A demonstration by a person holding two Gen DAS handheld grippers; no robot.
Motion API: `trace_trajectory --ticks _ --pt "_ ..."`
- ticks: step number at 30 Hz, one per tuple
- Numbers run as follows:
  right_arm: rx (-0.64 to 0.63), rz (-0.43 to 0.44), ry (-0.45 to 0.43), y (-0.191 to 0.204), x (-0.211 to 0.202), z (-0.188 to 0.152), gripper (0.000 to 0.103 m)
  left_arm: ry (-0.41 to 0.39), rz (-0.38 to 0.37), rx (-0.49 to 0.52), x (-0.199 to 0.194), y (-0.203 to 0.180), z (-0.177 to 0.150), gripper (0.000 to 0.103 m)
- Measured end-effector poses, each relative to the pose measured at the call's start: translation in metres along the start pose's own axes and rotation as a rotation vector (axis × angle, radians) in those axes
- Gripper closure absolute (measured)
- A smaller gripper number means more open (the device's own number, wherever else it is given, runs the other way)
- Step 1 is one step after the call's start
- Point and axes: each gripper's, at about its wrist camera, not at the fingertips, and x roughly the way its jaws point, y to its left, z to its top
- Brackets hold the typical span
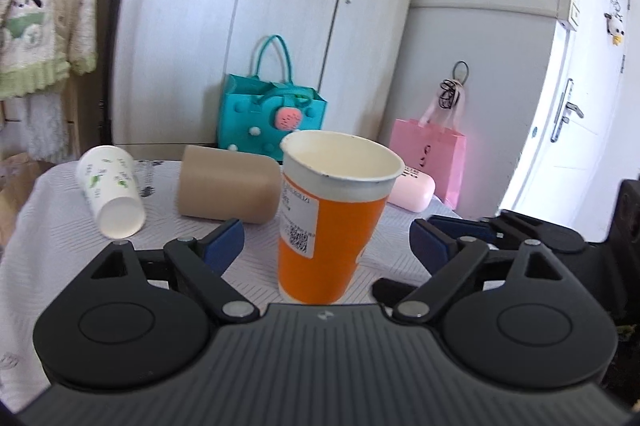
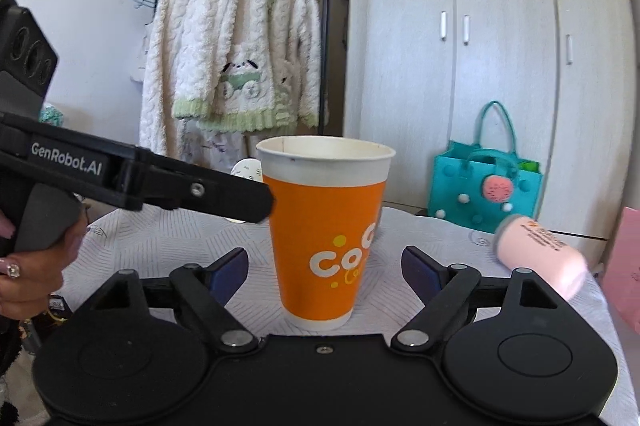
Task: Flip cup upright
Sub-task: 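Lower the upright orange cup onto the table with the right tool, then open the right tool and pull it back from the cup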
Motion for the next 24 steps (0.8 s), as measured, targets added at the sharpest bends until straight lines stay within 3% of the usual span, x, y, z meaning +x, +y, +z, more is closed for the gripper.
trace_trajectory --ticks 14,24 --pt "0.076 -0.149 -0.037 0.021 -0.05 -0.004 0.014 -0.051 0.167 0.018 -0.067 -0.015 -0.01 0.013" --pt "0.101 -0.195 -0.03 0.038 -0.074 -0.007 0.014 -0.031 0.202 0.016 -0.088 -0.017 -0.022 0.013"
